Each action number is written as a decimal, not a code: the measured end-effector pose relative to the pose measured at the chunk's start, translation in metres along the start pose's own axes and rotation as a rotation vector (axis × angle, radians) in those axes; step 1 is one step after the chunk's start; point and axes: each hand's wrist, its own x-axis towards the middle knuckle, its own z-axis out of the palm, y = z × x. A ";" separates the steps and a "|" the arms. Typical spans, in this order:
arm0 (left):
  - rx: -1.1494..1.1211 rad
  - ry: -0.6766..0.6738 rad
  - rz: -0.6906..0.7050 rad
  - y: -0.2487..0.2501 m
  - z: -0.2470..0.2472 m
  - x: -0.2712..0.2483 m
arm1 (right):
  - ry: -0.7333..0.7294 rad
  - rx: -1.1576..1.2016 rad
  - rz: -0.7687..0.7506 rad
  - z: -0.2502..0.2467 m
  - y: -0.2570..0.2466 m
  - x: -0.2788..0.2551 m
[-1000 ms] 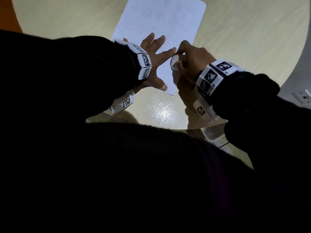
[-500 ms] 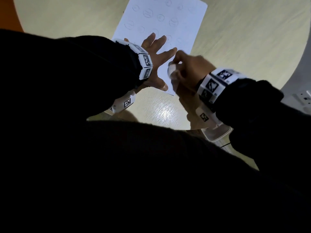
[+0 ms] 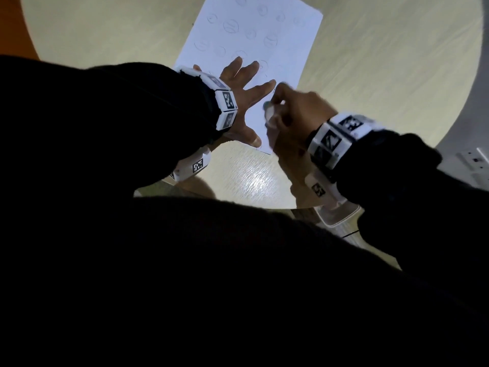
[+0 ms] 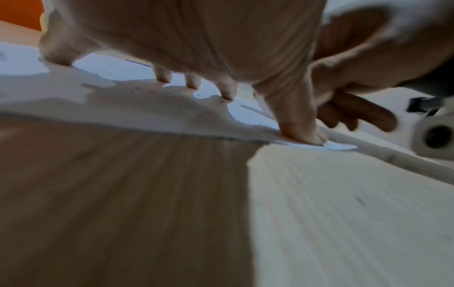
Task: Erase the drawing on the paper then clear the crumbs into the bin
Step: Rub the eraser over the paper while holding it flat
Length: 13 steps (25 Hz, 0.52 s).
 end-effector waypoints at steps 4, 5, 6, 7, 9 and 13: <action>0.006 -0.010 0.006 0.000 0.001 -0.001 | -0.060 -0.006 0.009 0.002 0.003 0.002; 0.020 -0.021 0.001 0.001 0.000 0.000 | -0.016 0.012 0.051 -0.003 0.007 0.009; 0.030 -0.022 -0.001 0.002 -0.001 0.001 | 0.016 0.020 0.077 -0.005 0.010 0.012; 0.026 -0.016 -0.001 0.001 -0.001 0.002 | 0.021 0.021 0.060 -0.006 0.009 0.010; -0.005 0.001 0.004 0.000 0.001 0.002 | -0.056 0.011 -0.006 0.002 0.004 -0.002; 0.006 -0.014 0.004 -0.002 0.004 0.004 | -0.069 0.042 0.105 -0.008 0.015 0.018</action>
